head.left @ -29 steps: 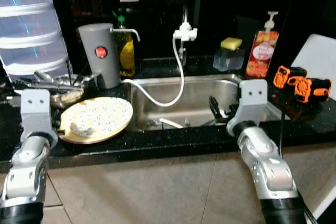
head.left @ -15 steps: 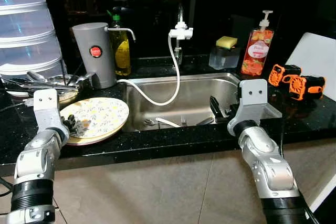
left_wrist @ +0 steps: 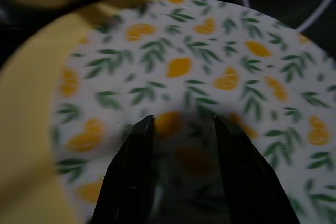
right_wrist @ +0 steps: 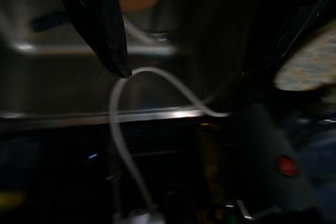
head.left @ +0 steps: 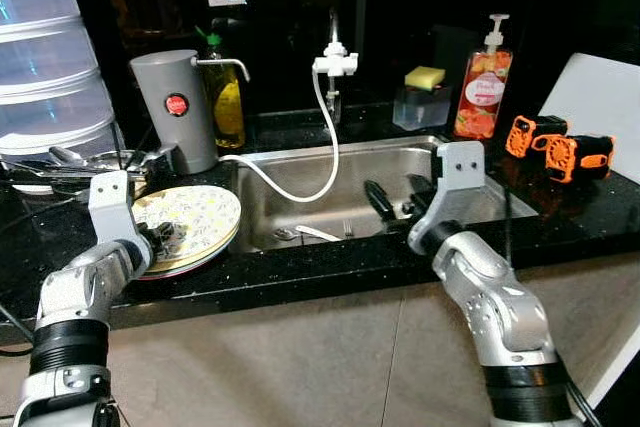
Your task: Kitchen organization
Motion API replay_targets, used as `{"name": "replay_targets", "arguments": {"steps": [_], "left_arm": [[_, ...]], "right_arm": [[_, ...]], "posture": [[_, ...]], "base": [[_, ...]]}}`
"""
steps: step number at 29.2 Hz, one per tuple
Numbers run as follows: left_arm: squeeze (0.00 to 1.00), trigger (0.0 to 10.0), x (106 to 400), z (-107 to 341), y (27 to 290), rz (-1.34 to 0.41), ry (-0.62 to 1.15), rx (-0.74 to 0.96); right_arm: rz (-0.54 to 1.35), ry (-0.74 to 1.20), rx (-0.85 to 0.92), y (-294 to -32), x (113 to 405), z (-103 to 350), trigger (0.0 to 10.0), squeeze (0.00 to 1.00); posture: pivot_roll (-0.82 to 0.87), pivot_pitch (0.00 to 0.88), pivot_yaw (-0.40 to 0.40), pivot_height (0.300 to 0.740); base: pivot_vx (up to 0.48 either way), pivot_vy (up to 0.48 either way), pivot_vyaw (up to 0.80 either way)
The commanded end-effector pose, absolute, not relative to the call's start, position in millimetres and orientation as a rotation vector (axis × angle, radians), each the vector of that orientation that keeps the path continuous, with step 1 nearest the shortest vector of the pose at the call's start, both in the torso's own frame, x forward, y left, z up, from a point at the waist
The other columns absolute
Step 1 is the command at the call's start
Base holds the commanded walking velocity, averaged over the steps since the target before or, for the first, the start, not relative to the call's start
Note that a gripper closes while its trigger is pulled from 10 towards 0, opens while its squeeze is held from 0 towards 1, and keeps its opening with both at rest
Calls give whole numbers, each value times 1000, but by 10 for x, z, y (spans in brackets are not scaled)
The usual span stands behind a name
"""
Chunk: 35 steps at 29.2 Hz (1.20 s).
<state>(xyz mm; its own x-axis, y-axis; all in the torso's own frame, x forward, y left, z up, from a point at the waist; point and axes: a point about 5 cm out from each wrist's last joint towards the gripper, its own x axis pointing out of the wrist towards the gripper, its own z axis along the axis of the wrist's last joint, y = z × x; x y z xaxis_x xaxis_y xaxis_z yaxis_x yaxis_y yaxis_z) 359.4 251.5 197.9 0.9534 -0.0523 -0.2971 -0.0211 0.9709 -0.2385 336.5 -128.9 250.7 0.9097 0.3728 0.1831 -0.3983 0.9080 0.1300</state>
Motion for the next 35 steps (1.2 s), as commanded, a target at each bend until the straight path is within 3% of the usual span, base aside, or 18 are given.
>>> {"name": "replay_targets", "arguments": {"steps": [1,6,15,20,35], "left_arm": [[0,10000,3592,1801,2386,-61,390,-289],[0,10000,3585,1724,2246,-109,432,-347],[0,10000,3516,1797,1904,-260,420,-397],[0,10000,3475,1768,1693,-314,444,-440],[0,10000,3300,1819,1386,-452,476,-509]], "right_arm": [[460,-119,232,-1211,3380,2497,10000,0],[628,-66,360,-1009,3375,2509,10000,0],[706,-12,280,-729,3374,2399,10000,0],[655,-14,278,-753,3436,2413,10000,0],[601,-50,253,-986,3469,2488,10000,0]], "posture": [[34,5,65,740],[32,4,67,740],[48,3,55,740],[59,3,49,740],[34,1,67,740]], "base": [[0,0,0],[0,0,0],[0,0,0],[0,0,0],[0,0,0]]}}
